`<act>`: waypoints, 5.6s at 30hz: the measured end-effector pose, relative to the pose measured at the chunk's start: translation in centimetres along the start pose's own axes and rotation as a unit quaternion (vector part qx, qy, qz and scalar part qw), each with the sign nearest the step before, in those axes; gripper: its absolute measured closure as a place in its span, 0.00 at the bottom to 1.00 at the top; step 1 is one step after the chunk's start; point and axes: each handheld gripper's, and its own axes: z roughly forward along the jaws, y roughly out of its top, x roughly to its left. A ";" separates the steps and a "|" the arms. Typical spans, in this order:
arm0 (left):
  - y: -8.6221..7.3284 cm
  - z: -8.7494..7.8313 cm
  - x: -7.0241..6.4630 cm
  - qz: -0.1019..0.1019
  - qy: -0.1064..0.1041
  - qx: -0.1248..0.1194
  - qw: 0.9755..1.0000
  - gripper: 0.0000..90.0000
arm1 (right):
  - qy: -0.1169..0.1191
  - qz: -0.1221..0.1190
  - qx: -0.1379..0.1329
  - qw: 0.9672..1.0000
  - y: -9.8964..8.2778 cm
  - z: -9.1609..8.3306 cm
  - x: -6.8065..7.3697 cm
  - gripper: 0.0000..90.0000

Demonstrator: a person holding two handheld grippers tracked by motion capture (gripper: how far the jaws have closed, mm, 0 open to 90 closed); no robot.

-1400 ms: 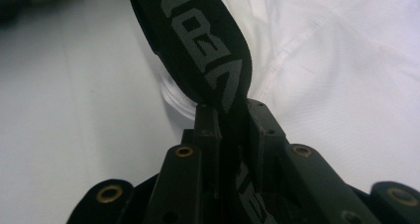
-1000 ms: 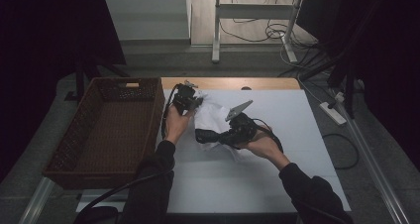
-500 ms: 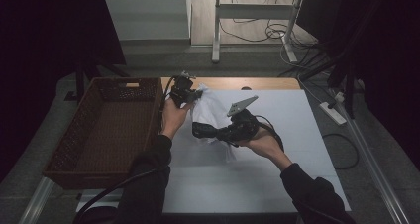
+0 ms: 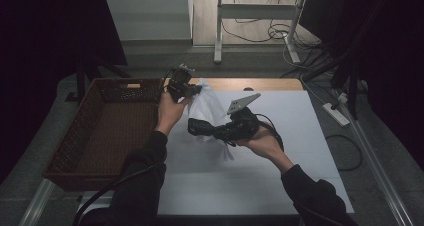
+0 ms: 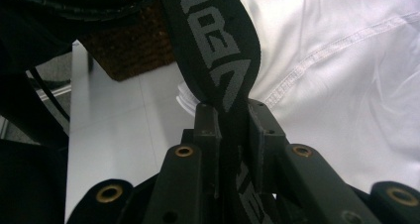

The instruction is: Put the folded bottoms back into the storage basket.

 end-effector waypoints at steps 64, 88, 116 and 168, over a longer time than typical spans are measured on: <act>0.3 -15.2 9.9 -0.025 0.075 -0.075 0.994 0.93 | 0.058 -0.051 -0.098 0.992 12.5 7.7 3.6 0.86; -0.3 -20.2 12.9 -0.073 0.089 -0.131 0.985 0.93 | 0.059 -0.068 -0.126 0.988 16.3 10.0 4.8 0.86; -4.0 -19.2 15.8 -0.070 0.095 -0.091 0.989 0.93 | 0.055 -0.071 -0.100 0.991 16.2 16.2 6.3 0.85; -14.8 -15.1 20.0 -0.135 0.138 0.011 0.981 0.72 | 0.060 -0.115 0.011 0.992 12.7 25.4 9.1 0.61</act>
